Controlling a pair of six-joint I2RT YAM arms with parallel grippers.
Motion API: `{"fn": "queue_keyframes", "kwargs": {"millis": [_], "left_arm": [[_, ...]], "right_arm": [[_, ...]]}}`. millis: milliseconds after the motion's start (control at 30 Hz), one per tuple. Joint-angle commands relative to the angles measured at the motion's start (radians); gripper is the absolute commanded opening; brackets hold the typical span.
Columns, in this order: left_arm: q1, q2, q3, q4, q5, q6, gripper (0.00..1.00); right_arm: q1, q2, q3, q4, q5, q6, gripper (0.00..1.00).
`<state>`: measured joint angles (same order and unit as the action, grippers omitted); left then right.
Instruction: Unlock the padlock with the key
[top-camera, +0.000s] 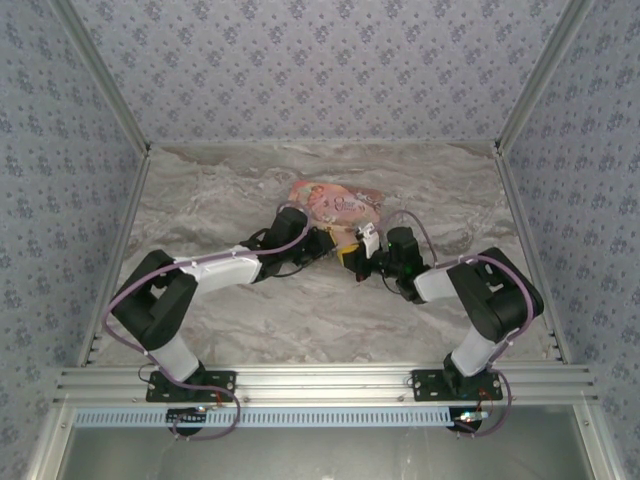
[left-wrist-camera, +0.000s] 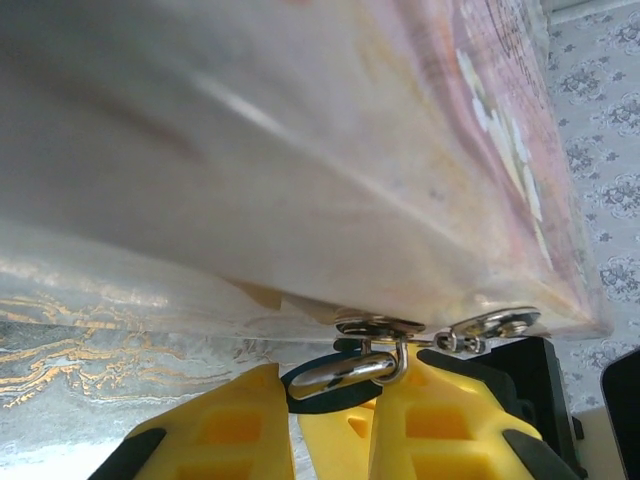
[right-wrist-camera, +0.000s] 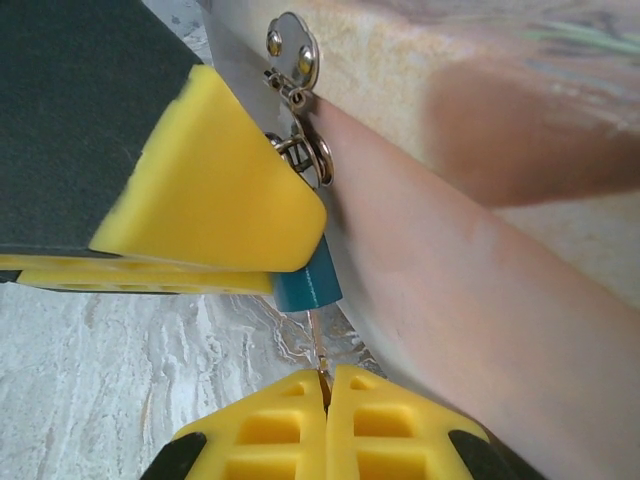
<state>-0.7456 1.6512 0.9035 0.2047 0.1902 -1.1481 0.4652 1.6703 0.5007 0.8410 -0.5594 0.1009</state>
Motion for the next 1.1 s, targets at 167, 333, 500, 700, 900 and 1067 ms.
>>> {"fn": "queue_keyframes", "kwargs": {"millis": [167, 333, 500, 700, 900, 1067], "left_arm": [[-0.023, -0.039, 0.012, -0.014, 0.119, 0.01, 0.04], [-0.023, -0.039, 0.003, -0.018, 0.106, 0.013, 0.04], [-0.021, -0.057, 0.002, -0.056, 0.067, 0.04, 0.05], [-0.016, -0.084, -0.002, -0.095, 0.026, 0.073, 0.13], [-0.005, -0.126, 0.026, -0.198, -0.052, 0.161, 0.29], [-0.001, -0.13, 0.098, -0.311, -0.142, 0.279, 0.57]], "right_arm": [[-0.038, 0.06, 0.071, 0.077, -0.096, 0.056, 0.0], [-0.04, 0.068, 0.072, 0.075, -0.095, 0.058, 0.0], [-0.044, 0.059, 0.056, 0.062, -0.073, 0.05, 0.0], [-0.051, 0.023, 0.04, 0.037, -0.05, 0.048, 0.0], [-0.068, -0.072, 0.001, -0.051, 0.042, 0.05, 0.0], [-0.095, -0.207, -0.038, -0.215, 0.174, 0.086, 0.0]]}}
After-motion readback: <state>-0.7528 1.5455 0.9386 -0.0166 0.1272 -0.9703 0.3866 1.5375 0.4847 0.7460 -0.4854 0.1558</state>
